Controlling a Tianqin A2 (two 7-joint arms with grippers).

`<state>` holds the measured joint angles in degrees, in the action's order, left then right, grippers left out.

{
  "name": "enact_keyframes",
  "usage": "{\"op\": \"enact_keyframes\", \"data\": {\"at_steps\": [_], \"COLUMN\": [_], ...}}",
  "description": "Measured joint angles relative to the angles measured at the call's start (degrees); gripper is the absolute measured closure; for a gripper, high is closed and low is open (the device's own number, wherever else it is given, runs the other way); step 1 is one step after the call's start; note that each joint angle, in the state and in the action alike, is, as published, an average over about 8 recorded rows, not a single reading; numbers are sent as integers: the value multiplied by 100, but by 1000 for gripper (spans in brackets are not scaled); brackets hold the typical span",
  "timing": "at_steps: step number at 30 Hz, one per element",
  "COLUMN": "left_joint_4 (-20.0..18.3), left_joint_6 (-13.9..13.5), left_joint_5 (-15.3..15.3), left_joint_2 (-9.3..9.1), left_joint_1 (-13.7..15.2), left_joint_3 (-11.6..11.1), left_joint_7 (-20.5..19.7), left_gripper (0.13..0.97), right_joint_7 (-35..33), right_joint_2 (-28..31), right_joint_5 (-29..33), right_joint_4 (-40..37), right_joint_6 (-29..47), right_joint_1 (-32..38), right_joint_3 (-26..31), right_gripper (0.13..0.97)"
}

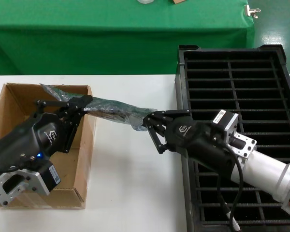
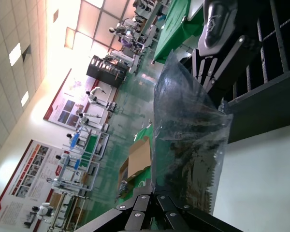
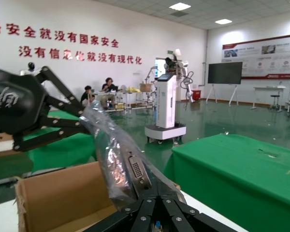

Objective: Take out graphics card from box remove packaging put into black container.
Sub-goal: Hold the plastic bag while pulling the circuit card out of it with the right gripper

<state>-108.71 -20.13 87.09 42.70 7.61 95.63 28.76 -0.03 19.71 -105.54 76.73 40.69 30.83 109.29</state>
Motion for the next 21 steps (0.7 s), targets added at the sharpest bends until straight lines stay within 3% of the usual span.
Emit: {"op": "enact_keyframes", "data": {"at_steps": [21], "left_joint_4": [0], "left_joint_6": [0], "left_joint_5": [0], "left_joint_2": [0], "left_joint_1": [0], "left_joint_3": [0], "left_joint_7": [0], "left_gripper": [958], "right_joint_7": [177], "right_joint_2": [-120], "right_joint_5": [-30], "right_joint_4": [41], "right_joint_6": [83], "right_joint_1": [-63], "right_joint_3": [96], "right_gripper": [961]}}
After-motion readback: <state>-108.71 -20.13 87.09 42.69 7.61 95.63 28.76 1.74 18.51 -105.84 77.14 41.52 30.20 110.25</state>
